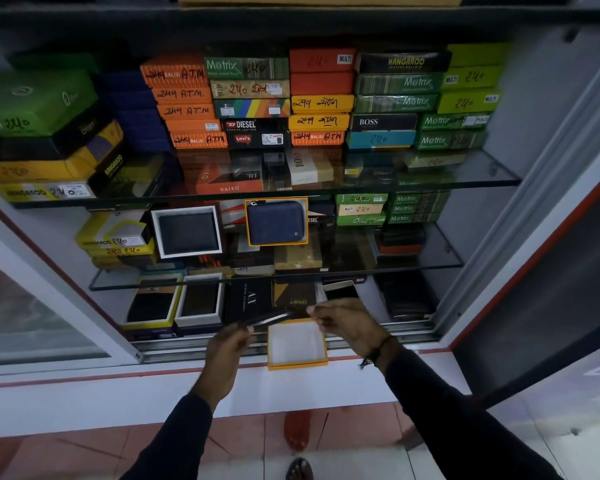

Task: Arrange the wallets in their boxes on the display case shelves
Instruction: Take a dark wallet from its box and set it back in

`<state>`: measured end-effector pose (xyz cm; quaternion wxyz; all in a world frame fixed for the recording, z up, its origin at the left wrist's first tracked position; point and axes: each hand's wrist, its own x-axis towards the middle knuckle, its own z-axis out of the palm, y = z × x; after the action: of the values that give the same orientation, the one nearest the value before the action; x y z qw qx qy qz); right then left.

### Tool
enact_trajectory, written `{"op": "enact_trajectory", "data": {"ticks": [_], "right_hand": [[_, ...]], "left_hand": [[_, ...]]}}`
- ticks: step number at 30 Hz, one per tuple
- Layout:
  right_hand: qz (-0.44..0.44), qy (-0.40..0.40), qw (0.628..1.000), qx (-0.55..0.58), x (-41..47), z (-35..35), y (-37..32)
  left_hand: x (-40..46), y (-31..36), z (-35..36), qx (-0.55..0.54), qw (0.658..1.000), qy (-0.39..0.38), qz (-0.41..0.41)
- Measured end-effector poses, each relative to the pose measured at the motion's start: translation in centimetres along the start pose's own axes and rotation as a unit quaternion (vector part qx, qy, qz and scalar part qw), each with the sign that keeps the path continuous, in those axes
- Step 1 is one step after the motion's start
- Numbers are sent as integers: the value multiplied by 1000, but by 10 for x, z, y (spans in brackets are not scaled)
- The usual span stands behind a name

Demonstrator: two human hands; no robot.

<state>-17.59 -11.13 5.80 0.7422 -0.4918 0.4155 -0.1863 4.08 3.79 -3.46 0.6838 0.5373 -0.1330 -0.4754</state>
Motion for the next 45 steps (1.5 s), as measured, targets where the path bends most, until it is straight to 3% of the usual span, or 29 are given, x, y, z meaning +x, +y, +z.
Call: {"op": "enact_trajectory", "data": {"ticks": [6,7,10,13,17,24,33,45], "right_hand": [[-41,201,975,-83,17,27,6],[-14,189,980,-67,17,23,8],[80,39,995,36,11,15,14],[92,-29,993,67,6,15,19],[43,-7,995,90,6,11,23],[101,-43,983,146,9,10,9],[79,-45,992,88,10,6,9],[28,90,994,63,14,10,8]], "left_hand": [[-5,-6,3,-71,996,3,-47],[-5,-4,4,-84,995,-4,-51],[-3,-3,6,-119,990,-25,-64],[0,-5,6,-132,987,-47,-75],[3,-3,2,-121,987,-77,-71],[7,-1,-3,-120,985,-90,-86],[4,5,-5,-107,986,-95,-81],[-2,8,7,-71,995,-60,-47]]}}
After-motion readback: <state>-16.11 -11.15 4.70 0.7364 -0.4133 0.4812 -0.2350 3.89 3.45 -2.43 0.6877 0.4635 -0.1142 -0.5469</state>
